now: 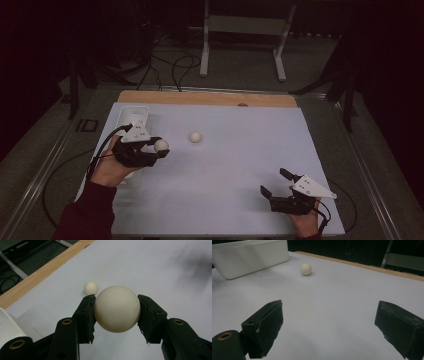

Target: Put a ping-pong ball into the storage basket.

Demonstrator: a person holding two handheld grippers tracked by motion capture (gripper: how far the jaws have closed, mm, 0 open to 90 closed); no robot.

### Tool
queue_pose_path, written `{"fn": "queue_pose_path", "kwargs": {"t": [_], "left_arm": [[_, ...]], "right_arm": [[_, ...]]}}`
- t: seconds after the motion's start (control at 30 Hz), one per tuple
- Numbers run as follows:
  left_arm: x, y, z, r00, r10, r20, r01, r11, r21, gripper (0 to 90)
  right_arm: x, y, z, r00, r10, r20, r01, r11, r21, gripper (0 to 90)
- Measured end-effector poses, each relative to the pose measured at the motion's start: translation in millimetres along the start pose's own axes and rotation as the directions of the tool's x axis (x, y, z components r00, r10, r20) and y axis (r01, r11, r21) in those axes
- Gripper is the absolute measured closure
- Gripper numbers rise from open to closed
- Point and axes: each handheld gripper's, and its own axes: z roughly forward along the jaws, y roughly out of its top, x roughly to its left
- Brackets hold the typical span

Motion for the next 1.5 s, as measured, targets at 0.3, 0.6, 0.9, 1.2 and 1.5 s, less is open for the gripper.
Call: {"fn": "queue_pose_path", "kwargs": {"t": [0.3, 0.6, 0.9, 1.2, 1.5], "left_arm": [[3.4, -0.2, -4.0, 1.0000, -0.003, -0.009, 0.003, 1.0000, 0.001, 51.0], [6.3, -0.4, -8.3, 0.9997, -0.007, -0.021, 0.007, 1.0000, -0.001, 51.1], [10.7, -3.4, -13.5, 0.9992, -0.018, -0.037, 0.018, 0.9998, 0.002, 51.1], [14.9, -7.8, -17.0, 0.9984, -0.024, -0.050, 0.025, 0.9996, 0.011, 51.1], [19.1, -11.1, -20.9, 0.9975, -0.033, -0.063, 0.034, 0.9993, 0.016, 51.0]], "right_arm": [[-0.3, 0.2, -0.3, 1.0000, 0.000, 0.003, 0.000, 1.000, -0.003, 7.9], [-1.0, 0.4, -1.3, 1.0000, 0.002, 0.007, -0.002, 1.000, -0.006, 7.9], [-1.0, 0.4, -1.3, 1.0000, 0.002, 0.007, -0.002, 1.000, -0.005, 7.8], [-1.7, 0.4, -2.0, 1.0000, 0.002, 0.010, -0.002, 1.000, -0.006, 7.9], [-1.6, 0.4, -1.8, 1.0000, 0.002, 0.009, -0.002, 1.000, -0.007, 7.9]]}}
